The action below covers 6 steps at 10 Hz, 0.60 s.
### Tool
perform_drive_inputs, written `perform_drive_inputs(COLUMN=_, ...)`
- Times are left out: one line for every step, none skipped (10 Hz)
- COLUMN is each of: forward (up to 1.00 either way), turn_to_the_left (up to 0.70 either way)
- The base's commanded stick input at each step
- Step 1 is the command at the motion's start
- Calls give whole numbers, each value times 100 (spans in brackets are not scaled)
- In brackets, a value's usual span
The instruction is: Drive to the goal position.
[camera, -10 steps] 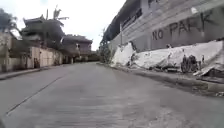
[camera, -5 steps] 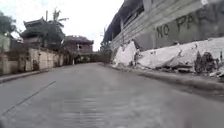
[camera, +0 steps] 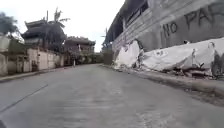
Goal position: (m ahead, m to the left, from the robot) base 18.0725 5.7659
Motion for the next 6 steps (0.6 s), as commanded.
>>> perform_drive_inputs(forward=100, turn_to_the_left=2)
perform_drive_inputs(forward=100, turn_to_the_left=2)
perform_drive_inputs(forward=100, turn_to_the_left=2)
perform_drive_inputs(forward=100, turn_to_the_left=2)
perform_drive_inputs(forward=100, turn_to_the_left=2)
perform_drive_inputs(forward=100, turn_to_the_left=2)
